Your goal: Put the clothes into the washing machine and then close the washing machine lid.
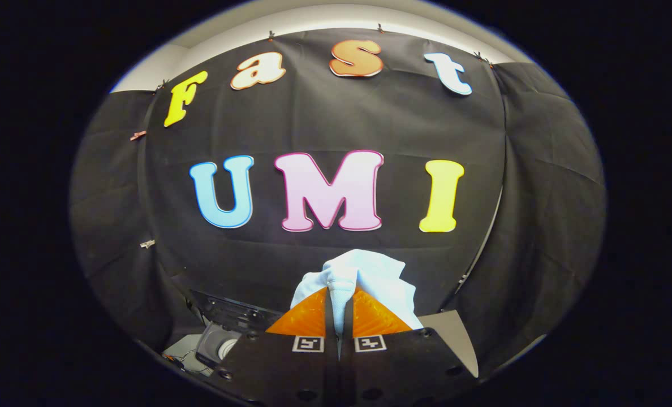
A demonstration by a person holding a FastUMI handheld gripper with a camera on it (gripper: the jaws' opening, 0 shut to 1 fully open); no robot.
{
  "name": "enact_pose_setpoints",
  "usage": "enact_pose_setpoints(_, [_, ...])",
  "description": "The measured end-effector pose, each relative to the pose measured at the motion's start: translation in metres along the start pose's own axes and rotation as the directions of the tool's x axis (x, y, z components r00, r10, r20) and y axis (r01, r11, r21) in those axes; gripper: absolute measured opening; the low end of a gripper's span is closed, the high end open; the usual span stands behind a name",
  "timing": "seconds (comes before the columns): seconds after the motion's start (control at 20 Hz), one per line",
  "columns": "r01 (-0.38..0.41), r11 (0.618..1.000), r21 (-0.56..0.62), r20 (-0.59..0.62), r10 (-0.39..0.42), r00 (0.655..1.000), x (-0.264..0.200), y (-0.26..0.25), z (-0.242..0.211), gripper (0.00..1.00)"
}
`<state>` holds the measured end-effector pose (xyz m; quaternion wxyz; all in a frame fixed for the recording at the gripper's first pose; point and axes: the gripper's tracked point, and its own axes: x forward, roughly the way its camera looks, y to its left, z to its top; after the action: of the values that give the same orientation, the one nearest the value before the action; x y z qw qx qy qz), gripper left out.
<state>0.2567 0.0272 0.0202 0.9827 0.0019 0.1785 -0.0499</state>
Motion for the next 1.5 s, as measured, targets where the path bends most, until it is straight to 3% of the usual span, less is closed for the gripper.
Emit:
enact_pose_setpoints(0.25, [-0.120,0.993,-0.023,0.012,0.120,0.993,-0.001,0.085,0.002,0.05])
enact_pose_setpoints(0.7, [-0.324,0.945,-0.052,-0.074,0.320,0.945,0.007,0.228,-0.048,0.05])
enact_pose_setpoints(1.15, [-0.406,0.913,-0.048,-0.191,0.390,0.901,0.050,0.303,-0.147,0.05])
enact_pose_setpoints(1.5, [-0.426,0.904,-0.040,-0.344,0.388,0.855,0.105,0.321,-0.247,0.05])
